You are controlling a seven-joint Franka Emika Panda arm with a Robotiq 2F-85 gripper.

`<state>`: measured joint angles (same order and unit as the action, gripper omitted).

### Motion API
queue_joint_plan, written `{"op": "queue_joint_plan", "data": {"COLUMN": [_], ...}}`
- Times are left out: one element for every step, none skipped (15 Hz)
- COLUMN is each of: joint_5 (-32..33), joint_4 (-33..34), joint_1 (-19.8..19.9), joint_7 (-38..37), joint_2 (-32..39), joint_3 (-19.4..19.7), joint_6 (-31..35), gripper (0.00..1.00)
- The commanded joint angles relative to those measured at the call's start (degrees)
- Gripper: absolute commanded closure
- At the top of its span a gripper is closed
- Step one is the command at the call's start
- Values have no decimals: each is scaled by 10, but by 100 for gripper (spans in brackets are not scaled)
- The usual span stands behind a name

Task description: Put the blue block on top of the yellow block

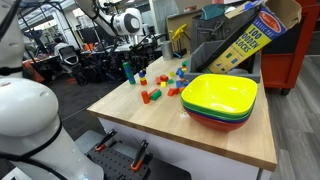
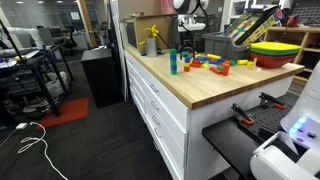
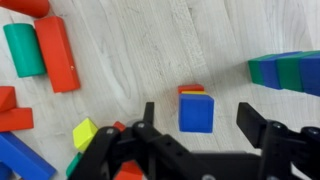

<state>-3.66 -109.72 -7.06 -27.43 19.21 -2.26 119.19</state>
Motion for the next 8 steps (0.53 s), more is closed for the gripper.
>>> {"op": "queue_joint_plan", "data": {"joint_5": [2,1,1,1,2,4,7,10], "joint_4": [11,13,15,16,17,16,13,11], "joint_1": [-6,-6,-5,-5,-4,-3,-2,-1], "joint_7": [-16,-15,-15,-15,-13,-12,-11,-11], "joint_2": [-7,-8,-12,-15,-20,-26,-33,-39], "joint_3": [7,7,7,8,8,9,11,13], "joint_6": [-10,-12,-14,-16,-19,-19,-18,-19], "gripper": [0,0,0,0,0,0,0,0]}}
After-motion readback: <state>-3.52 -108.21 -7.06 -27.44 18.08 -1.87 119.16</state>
